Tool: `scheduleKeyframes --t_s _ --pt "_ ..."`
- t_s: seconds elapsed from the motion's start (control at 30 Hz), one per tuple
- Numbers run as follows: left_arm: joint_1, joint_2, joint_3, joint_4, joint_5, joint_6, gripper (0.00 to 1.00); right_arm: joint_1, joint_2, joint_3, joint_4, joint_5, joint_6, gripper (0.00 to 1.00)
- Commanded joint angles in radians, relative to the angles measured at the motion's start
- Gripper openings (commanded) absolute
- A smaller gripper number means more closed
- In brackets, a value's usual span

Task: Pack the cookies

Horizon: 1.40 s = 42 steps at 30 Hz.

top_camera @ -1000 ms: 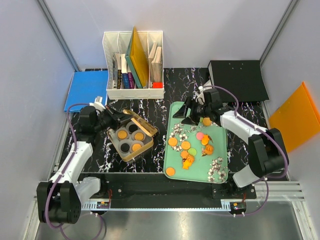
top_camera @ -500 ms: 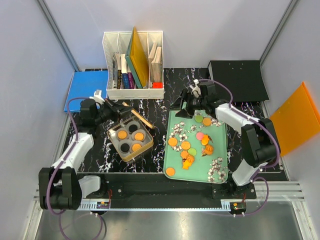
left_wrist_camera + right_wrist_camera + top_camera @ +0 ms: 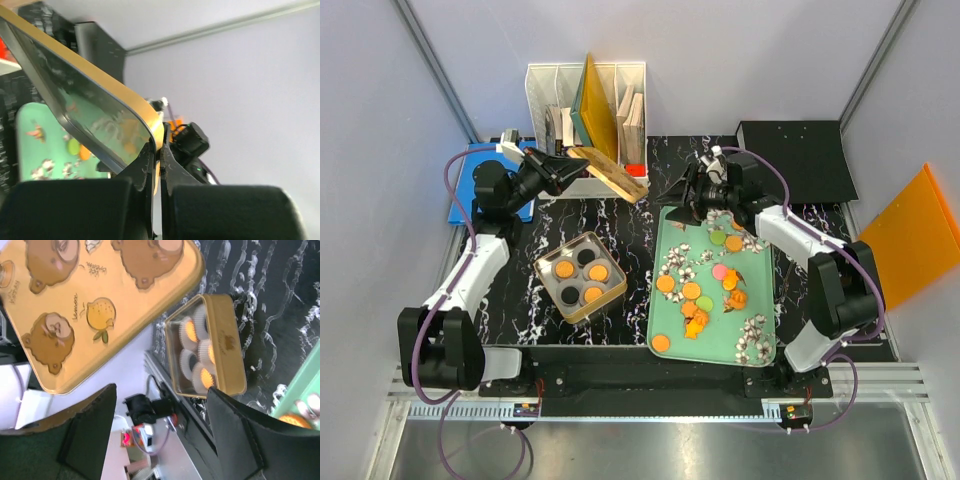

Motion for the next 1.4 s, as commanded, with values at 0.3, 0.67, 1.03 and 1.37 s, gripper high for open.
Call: scheduleKeyframes --t_s 0.3,0.67,1.03,1.37 --pt "-0.037 0.031 0.02 0.519 0.249 -0.272 0.0 -0.135 0.068 -0.177 0.964 -0.189 0.719 0.9" --pt "-0.04 0.072 -0.032 0.729 0.281 -0.39 0.0 -0.109 0.112 -0.115 1.061 -0.235 0.755 0.9" --pt "-0.055 0.123 -0.118 0.924 0.298 -0.494 0.0 -0.023 0.177 -0.013 1.037 -0.326 0.721 0.68" --pt "-0.055 0.187 -0.126 0.955 0.329 -0.507 0.06 -0.016 0.1 -0.026 0.876 -0.353 0.557 0.4"
